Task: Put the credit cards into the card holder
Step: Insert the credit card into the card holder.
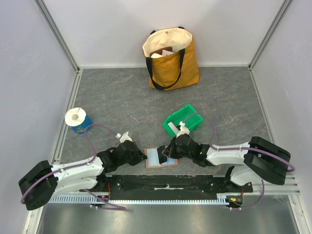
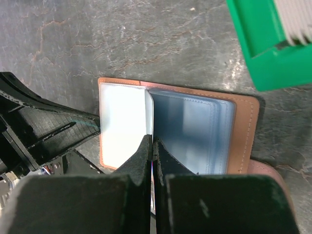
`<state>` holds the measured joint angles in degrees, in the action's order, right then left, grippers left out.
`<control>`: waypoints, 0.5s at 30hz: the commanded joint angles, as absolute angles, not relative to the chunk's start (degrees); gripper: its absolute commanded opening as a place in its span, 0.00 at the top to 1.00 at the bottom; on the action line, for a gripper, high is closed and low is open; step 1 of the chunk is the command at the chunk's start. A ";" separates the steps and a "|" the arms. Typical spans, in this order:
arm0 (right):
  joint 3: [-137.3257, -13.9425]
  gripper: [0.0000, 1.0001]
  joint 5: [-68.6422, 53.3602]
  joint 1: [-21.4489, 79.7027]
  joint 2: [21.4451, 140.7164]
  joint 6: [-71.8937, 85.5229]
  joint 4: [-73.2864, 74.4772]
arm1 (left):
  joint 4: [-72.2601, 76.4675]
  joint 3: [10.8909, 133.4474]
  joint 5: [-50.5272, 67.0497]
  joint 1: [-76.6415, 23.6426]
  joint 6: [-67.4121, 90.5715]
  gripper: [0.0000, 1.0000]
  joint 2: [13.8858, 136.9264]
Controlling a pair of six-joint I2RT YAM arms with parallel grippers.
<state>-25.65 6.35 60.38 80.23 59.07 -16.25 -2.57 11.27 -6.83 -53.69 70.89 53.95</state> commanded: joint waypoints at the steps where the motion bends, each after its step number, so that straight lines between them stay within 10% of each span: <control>1: -22.06 1.00 7.56 60.12 80.77 64.24 -20.83 | -5.36 9.05 -7.56 -53.61 72.42 0.98 55.28; 15: -20.13 1.00 1.76 60.38 85.78 65.48 -27.16 | -4.39 8.44 -7.82 -53.53 73.47 0.98 55.46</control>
<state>-21.34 4.40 59.77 83.29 65.01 -27.03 -1.48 10.48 -6.90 -53.69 72.18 53.95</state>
